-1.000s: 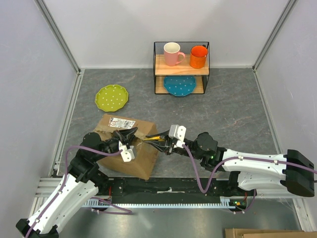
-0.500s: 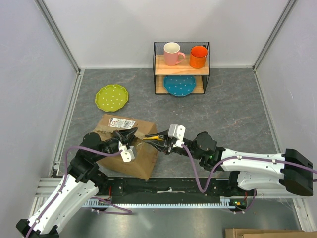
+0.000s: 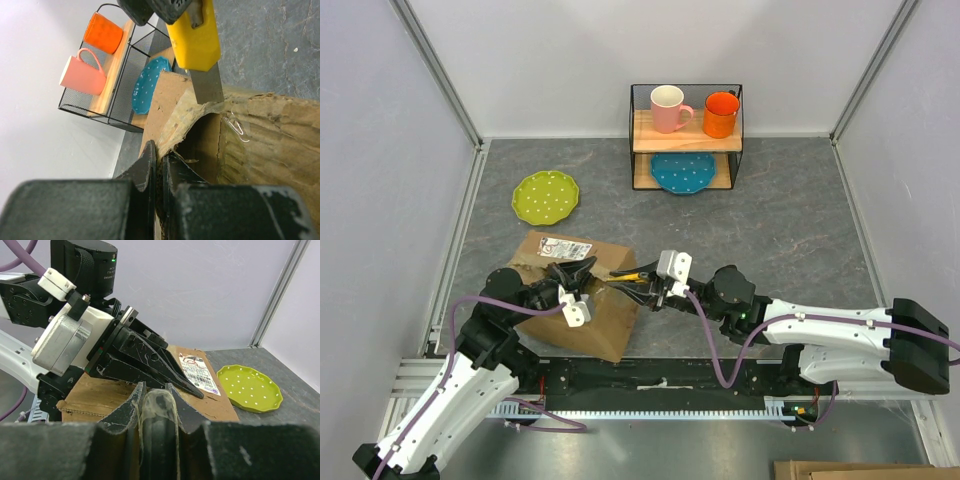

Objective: Unpack the express box
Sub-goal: Cut the express box at the center of the board.

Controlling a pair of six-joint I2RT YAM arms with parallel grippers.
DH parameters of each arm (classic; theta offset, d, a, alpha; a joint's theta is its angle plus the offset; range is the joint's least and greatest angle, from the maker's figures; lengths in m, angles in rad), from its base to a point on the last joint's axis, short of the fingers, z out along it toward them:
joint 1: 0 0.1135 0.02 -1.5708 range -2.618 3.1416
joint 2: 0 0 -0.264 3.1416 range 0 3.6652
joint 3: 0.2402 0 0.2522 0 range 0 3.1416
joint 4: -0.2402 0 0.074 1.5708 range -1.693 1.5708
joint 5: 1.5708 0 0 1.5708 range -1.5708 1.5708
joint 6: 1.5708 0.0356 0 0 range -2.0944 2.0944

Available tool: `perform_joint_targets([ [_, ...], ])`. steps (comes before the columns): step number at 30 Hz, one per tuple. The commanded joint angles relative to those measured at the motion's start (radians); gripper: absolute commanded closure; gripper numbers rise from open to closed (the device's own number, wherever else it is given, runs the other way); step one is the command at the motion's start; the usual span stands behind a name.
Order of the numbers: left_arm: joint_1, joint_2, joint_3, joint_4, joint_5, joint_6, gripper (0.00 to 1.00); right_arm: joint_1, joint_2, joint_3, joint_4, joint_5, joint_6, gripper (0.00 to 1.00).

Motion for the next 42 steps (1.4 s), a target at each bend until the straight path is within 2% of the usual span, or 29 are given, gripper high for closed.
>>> perform_joint_targets([
  [1, 0.009, -0.005, 0.001, -0.075, 0.033, -0.13, 0.98, 0.004, 0.034, 0.038, -0.01, -0.002, -0.006, 1.0],
  [12, 0.012, -0.01, 0.004, -0.083, 0.032, -0.132, 0.98, -0.042, 0.068, -0.031, -0.003, 0.021, 0.048, 1.0],
  [27, 0.018, -0.01, 0.012, -0.084, 0.025, -0.137, 0.98, -0.042, -0.12, -0.174, -0.084, 0.136, 0.094, 1.0],
  [35, 0.028, -0.002, 0.035, -0.092, 0.05, -0.149, 0.98, -0.042, -0.128, -0.226, -0.053, 0.175, 0.149, 1.0],
  [38, 0.031, -0.004, 0.038, -0.105, 0.055, -0.141, 0.98, -0.042, -0.14, -0.235, -0.015, 0.228, 0.184, 1.0],
  [42, 0.031, -0.014, 0.013, -0.136, 0.047, -0.097, 0.98, -0.057, -0.182, -0.273, 0.092, 0.398, 0.336, 1.0],
])
